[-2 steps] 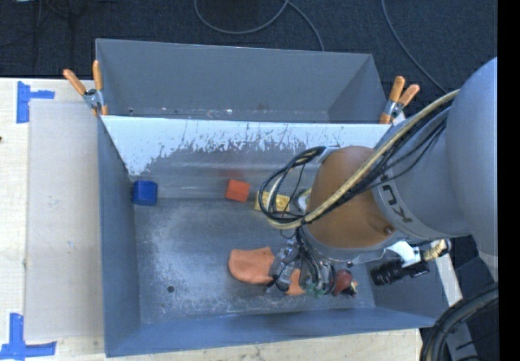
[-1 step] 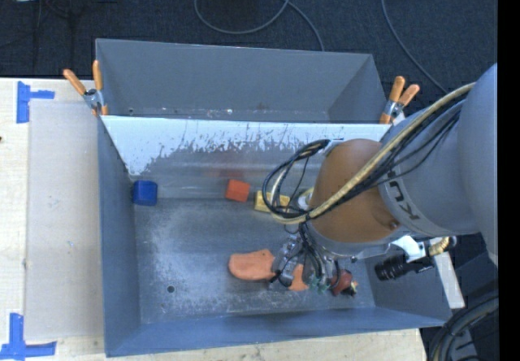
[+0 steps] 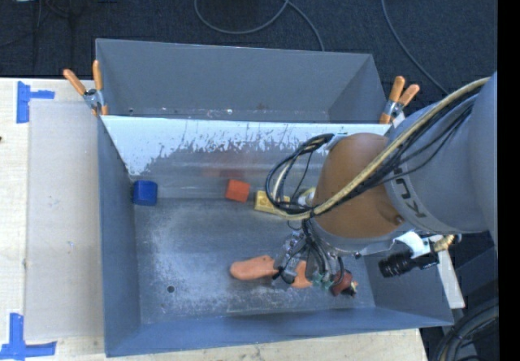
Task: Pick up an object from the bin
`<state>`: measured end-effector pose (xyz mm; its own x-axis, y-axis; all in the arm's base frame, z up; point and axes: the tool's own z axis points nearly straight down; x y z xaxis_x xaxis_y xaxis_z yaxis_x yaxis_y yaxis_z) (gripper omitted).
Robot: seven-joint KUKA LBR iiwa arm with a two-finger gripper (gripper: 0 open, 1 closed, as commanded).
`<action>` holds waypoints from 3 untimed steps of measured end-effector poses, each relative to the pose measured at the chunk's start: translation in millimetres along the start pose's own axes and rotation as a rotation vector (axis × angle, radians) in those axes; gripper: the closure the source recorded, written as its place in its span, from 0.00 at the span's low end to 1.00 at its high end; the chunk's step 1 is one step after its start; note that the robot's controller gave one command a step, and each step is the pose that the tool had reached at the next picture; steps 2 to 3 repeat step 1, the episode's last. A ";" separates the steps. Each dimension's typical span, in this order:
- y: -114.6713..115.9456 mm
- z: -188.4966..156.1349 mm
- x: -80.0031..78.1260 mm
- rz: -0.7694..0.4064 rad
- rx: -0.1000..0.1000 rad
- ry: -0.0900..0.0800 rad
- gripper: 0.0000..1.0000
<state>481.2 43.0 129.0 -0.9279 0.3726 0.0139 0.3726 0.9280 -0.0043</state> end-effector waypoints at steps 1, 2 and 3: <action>-0.6 -14.4 1.0 0.000 0.002 0.004 1.00; -0.6 -14.4 1.0 0.000 0.002 0.004 1.00; -0.6 -14.4 1.0 0.000 0.002 0.004 1.00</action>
Offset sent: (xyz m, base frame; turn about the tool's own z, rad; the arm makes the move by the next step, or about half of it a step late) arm 0.0001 0.0000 0.0190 0.0000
